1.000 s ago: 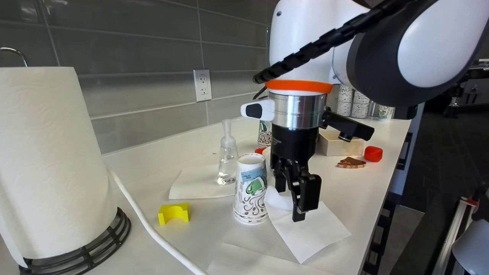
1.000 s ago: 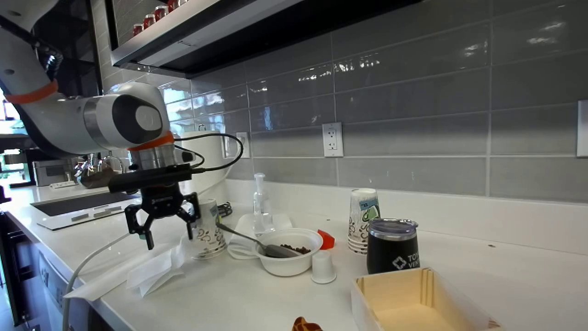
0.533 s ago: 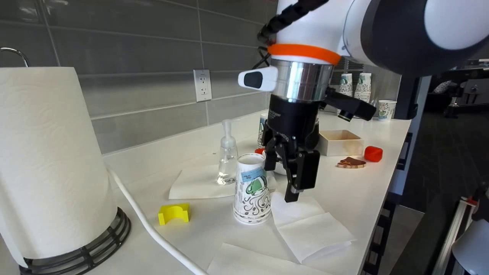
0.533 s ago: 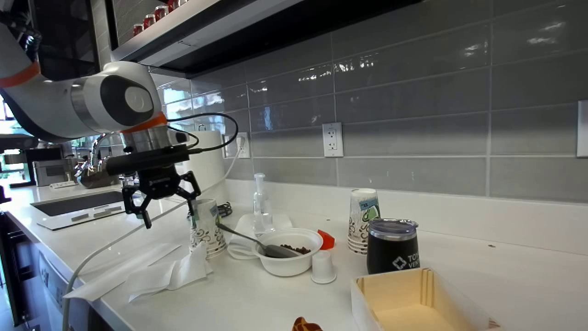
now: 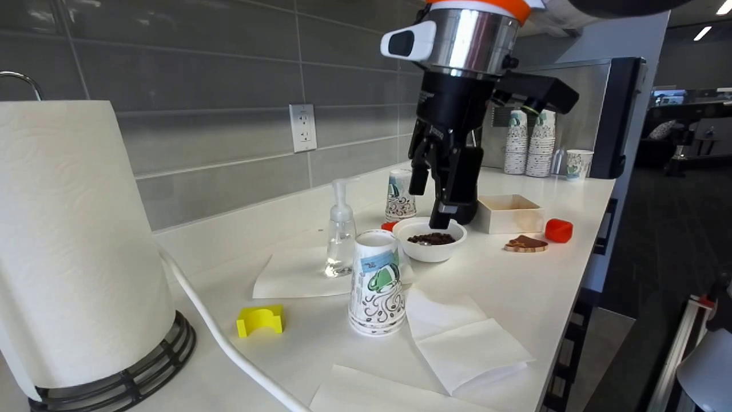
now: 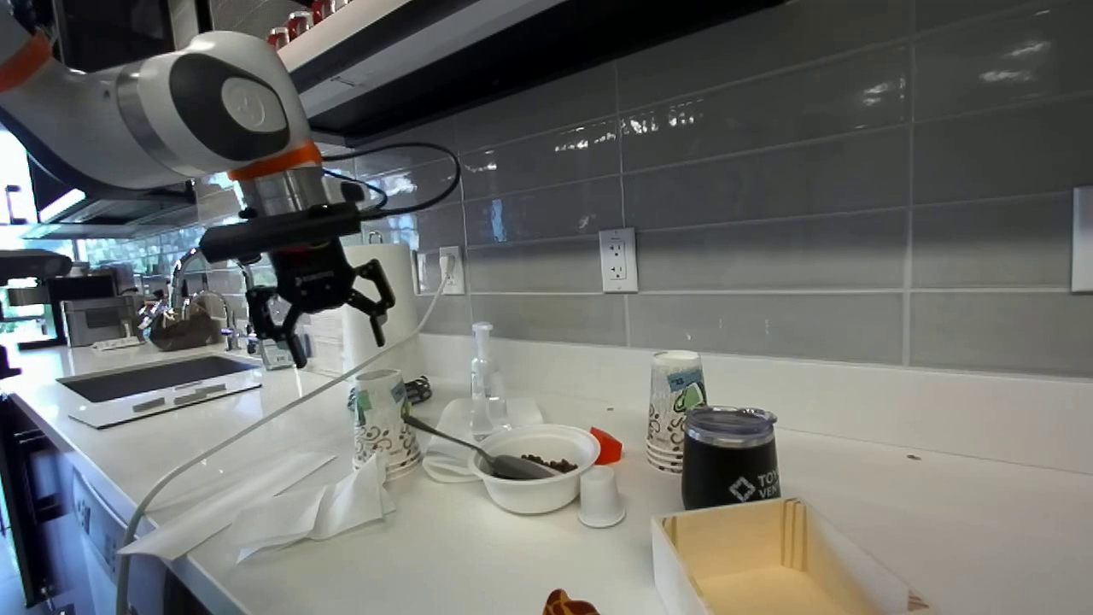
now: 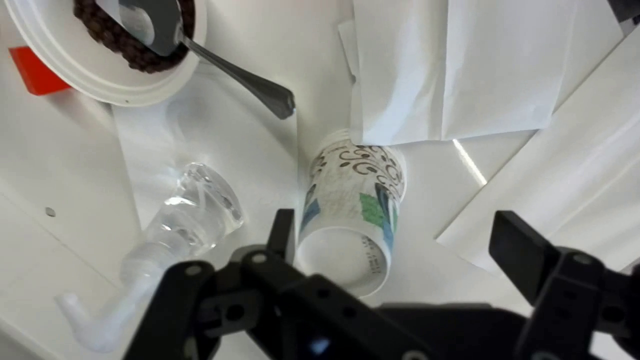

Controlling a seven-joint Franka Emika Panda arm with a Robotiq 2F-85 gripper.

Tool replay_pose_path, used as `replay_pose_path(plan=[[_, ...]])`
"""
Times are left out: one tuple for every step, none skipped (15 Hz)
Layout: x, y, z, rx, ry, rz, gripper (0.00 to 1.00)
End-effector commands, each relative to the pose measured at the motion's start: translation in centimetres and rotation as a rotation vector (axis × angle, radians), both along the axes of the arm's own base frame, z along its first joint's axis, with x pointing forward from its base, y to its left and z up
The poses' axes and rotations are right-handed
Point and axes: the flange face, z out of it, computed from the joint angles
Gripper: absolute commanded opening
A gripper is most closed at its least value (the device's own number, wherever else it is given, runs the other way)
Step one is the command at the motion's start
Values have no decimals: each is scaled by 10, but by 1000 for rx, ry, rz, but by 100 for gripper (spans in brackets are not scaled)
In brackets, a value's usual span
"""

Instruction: Use the tissue to wipe the counter

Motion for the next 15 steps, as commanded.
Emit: replay_pose_path(plan=[[10, -41, 32, 61, -16, -166, 100], [15, -51, 37, 78, -21, -211, 100], [22, -62, 43, 97, -35, -259, 100], [27, -73, 48, 112, -43, -303, 100], [31, -84, 50, 118, -47, -349, 100], [35, -94, 53, 123, -52, -385, 100], [38, -101, 55, 129, -57, -416, 100], [40, -108, 56, 133, -60, -443, 100], [42, -113, 57, 136, -62, -467, 100], [44, -117, 58, 139, -62, -486, 100], [45, -120, 58, 140, -64, -501, 100], [46, -121, 57, 141, -66, -515, 100], [47, -123, 57, 141, -64, -525, 100], [48, -124, 56, 141, -62, -533, 100], [48, -124, 55, 141, -59, -541, 100]])
